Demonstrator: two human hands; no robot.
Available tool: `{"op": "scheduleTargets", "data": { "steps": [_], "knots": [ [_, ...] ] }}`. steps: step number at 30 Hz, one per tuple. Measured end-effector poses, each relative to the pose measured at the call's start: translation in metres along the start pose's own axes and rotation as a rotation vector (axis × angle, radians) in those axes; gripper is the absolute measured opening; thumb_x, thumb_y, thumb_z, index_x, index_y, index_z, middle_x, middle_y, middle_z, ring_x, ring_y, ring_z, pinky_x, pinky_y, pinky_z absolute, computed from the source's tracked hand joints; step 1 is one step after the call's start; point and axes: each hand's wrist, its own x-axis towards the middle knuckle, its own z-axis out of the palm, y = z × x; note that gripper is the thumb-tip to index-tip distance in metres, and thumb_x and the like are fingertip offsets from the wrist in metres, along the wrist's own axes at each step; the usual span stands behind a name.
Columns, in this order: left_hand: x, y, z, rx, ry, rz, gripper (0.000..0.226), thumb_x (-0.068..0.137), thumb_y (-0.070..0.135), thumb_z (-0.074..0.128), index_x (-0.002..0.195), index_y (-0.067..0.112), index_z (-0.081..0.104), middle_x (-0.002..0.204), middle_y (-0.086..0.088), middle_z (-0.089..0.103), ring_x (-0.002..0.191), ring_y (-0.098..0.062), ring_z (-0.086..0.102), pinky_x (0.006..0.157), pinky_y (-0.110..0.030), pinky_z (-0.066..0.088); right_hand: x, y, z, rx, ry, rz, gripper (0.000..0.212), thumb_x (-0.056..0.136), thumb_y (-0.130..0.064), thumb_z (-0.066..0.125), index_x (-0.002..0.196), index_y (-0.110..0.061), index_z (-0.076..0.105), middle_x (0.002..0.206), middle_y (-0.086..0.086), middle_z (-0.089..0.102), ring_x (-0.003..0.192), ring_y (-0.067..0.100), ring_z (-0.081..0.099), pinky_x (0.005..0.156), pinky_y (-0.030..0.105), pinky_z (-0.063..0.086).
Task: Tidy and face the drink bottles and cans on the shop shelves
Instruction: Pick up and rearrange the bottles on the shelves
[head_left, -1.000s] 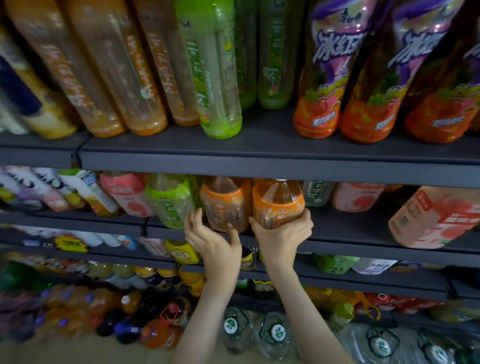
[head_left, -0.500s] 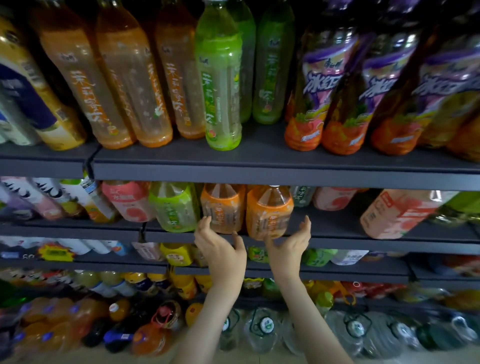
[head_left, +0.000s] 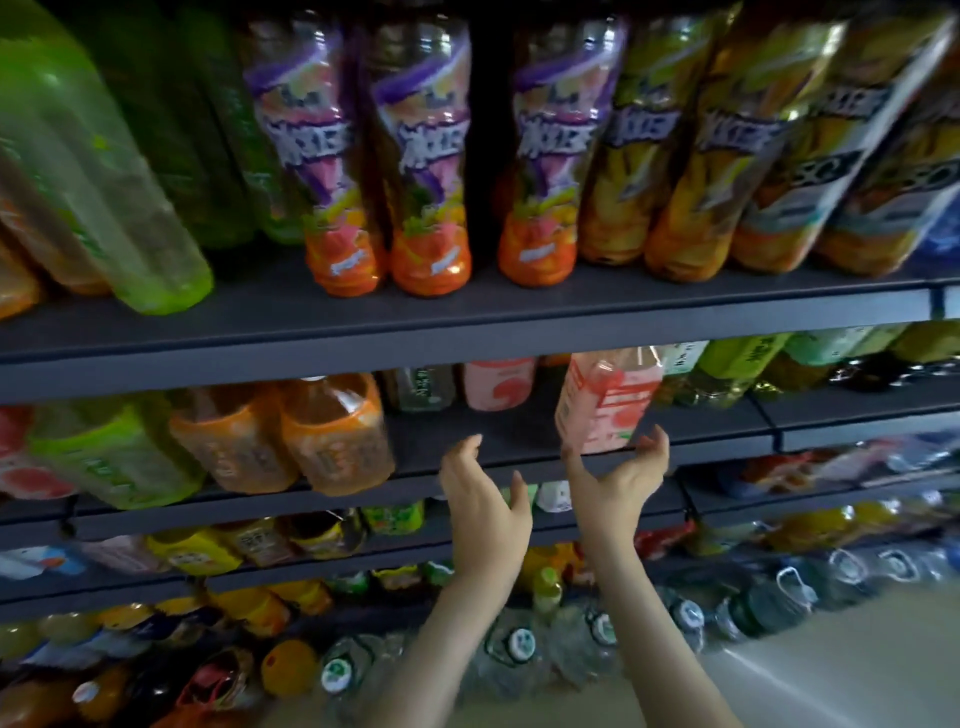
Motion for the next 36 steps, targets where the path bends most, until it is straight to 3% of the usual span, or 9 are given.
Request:
{"op": "scheduleTargets", "data": {
  "steps": [4, 7, 12, 16, 20, 25, 28, 30, 36],
  "knots": [
    [0.003, 0.021, 0.045, -0.114, -0.067, -0.018, 0.05, 0.088, 0.016, 0.062, 0.132, 0.008, 0.039, 0.127, -0.002, 0.043, 0.121, -0.015, 0.044, 0.092, -0.011, 0.029, 0.049, 0.017, -0.019, 0.013, -0.143, -0.015, 0.104, 0.069, -0.023, 0.082, 0.147, -0.007, 0.014, 0.148, 0.012, 0.025, 0.138, 0.024, 0.021, 0.112, 0.039, 0.026],
    [0.01, 0.032, 0.068, -0.177, -0.116, -0.025, 0.054, 0.091, 0.021, 0.059, 0.139, 0.014, 0.036, 0.134, 0.001, 0.045, 0.122, -0.01, 0.045, 0.093, -0.011, 0.032, 0.078, 0.026, -0.025, 0.106, -0.354, -0.048, 0.099, 0.064, -0.03, 0.084, 0.142, -0.012, 0.025, 0.137, 0.003, 0.04, 0.127, 0.018, 0.04, 0.104, 0.037, 0.041],
    [0.023, 0.029, 0.093, -0.206, -0.146, 0.019, 0.053, 0.094, 0.026, 0.053, 0.143, 0.015, 0.035, 0.14, -0.001, 0.048, 0.126, -0.012, 0.048, 0.104, -0.023, 0.04, 0.101, 0.032, -0.023, 0.189, -0.581, -0.087, 0.082, 0.073, -0.017, 0.08, 0.136, -0.022, 0.028, 0.12, -0.012, 0.052, 0.108, -0.005, 0.053, 0.082, 0.014, 0.049],
    [0.026, 0.032, 0.104, -0.199, -0.134, 0.038, 0.055, 0.095, 0.03, 0.051, 0.145, 0.02, 0.03, 0.131, 0.001, 0.056, 0.114, -0.012, 0.056, 0.082, 0.004, 0.035, 0.1, 0.038, -0.02, 0.095, -0.461, -0.13, 0.064, 0.077, -0.022, 0.075, 0.131, -0.023, 0.04, 0.111, -0.01, 0.06, 0.1, 0.009, 0.06, 0.079, 0.025, 0.048],
    [0.023, 0.024, 0.108, -0.19, -0.015, 0.061, 0.051, 0.093, 0.039, 0.051, 0.14, 0.024, 0.039, 0.106, 0.001, 0.069, 0.09, -0.016, 0.067, 0.064, -0.004, 0.043, 0.089, 0.047, -0.022, 0.109, -0.409, -0.178, 0.058, 0.079, -0.028, 0.074, 0.129, -0.027, 0.045, 0.1, -0.017, 0.065, 0.09, 0.002, 0.063, 0.08, 0.026, 0.052],
    [0.018, -0.003, 0.098, -0.133, 0.086, 0.139, 0.054, 0.084, 0.053, 0.049, 0.126, 0.019, 0.056, 0.088, -0.001, 0.072, 0.076, -0.018, 0.069, 0.063, -0.034, 0.056, 0.069, 0.053, -0.016, 0.128, -0.411, -0.241, 0.06, 0.08, -0.027, 0.072, 0.133, -0.029, 0.045, 0.1, -0.017, 0.067, 0.089, 0.0, 0.064, 0.08, 0.023, 0.054],
    [0.022, -0.021, 0.078, -0.062, 0.153, 0.198, 0.041, 0.085, 0.045, 0.055, 0.111, 0.014, 0.064, 0.075, 0.004, 0.07, 0.063, -0.009, 0.065, 0.051, -0.02, 0.049, 0.05, 0.048, -0.001, 0.139, -0.438, -0.279, 0.057, 0.082, -0.023, 0.071, 0.132, -0.031, 0.046, 0.097, -0.018, 0.067, 0.087, -0.002, 0.064, 0.078, 0.02, 0.054],
    [0.03, -0.033, 0.063, -0.031, 0.183, 0.223, 0.033, 0.086, 0.036, 0.062, 0.113, 0.017, 0.064, 0.081, 0.006, 0.071, 0.067, -0.005, 0.065, 0.055, -0.015, 0.05, 0.041, 0.044, 0.012, 0.136, -0.462, -0.308, 0.057, 0.083, -0.021, 0.069, 0.134, -0.031, 0.044, 0.097, -0.016, 0.067, 0.088, 0.001, 0.064, 0.081, 0.027, 0.055],
    [0.04, -0.055, 0.044, -0.045, 0.224, 0.148, 0.043, 0.089, 0.031, 0.058, 0.13, 0.018, 0.055, 0.095, 0.004, 0.071, 0.08, -0.009, 0.067, 0.065, -0.026, 0.057, 0.027, 0.025, 0.045, 0.08, -0.495, -0.314, 0.063, 0.085, -0.023, 0.066, 0.14, -0.031, 0.036, 0.109, -0.007, 0.066, 0.099, 0.013, 0.063, 0.088, 0.033, 0.052]
  ]
}}
